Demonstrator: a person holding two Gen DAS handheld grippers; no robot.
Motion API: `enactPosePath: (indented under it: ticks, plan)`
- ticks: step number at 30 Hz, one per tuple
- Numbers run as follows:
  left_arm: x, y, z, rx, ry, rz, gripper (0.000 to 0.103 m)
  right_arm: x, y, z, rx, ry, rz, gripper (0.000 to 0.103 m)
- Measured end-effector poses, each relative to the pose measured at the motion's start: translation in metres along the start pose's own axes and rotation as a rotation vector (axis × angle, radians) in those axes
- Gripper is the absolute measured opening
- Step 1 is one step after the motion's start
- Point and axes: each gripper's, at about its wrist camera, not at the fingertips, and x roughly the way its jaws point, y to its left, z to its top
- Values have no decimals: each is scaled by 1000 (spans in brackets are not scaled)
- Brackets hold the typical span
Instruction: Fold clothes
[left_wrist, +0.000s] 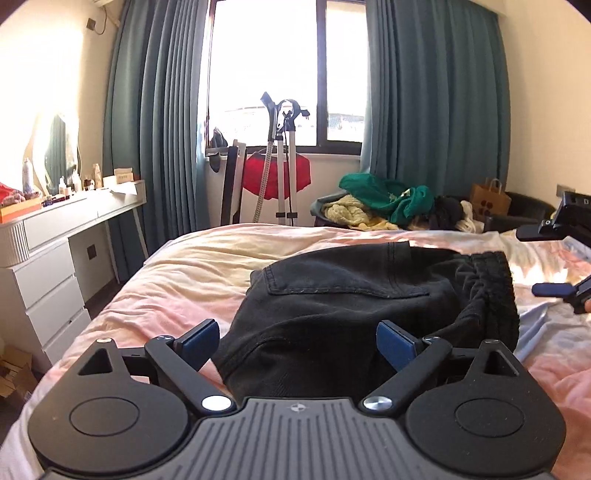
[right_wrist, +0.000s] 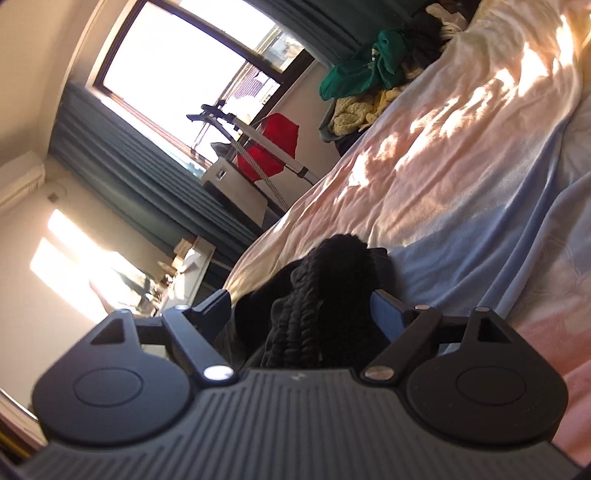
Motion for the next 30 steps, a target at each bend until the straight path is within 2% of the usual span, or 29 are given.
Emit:
enactPosePath:
  ticks: [3, 6, 8, 9, 10, 11, 13, 14, 18, 20, 25, 29, 30]
  plan:
    - [5, 2, -8, 45, 99, 45, 92, -4, 20, -22, -105, 40, -12, 85]
    - [13, 4, -16, 48, 182, 37, 88, 5, 21, -35, -115, 70, 2, 85]
    - [16, 2, -20, 68, 197, 58, 86, 18, 19, -38, -140, 84, -13, 74]
    - [18, 1, -24, 76, 200, 76, 86, 24, 18, -40, -149, 99, -20, 63]
    - [19, 2, -27, 69, 201, 91, 86, 29, 17, -41, -155, 122, -26, 48]
    - [21, 5, -26, 48, 206, 94, 86, 31, 17, -43, -169, 135, -30, 41]
    - [24, 14, -26, -4, 212, 99, 85, 29, 23, -45, -224, 132, -36, 34]
    - [22, 21, -24, -46, 206, 100, 84, 25, 29, -43, -274, 113, -45, 11]
    - [18, 45, -22, -208, 214, 74, 85, 2, 36, -20, -325, 30, -27, 11]
    - [19, 53, -23, -275, 234, 46, 85, 3, 31, -18, -333, 36, -46, 11]
    - [21, 51, -28, -270, 271, 43, 85, 25, 11, -30, -319, 107, -142, 12]
    - [10, 57, -21, -345, 271, -14, 85, 20, 2, -26, -209, 110, -104, 17]
    - [6, 60, -18, -372, 265, -37, 88, 17, 0, -25, -177, 113, -91, 18]
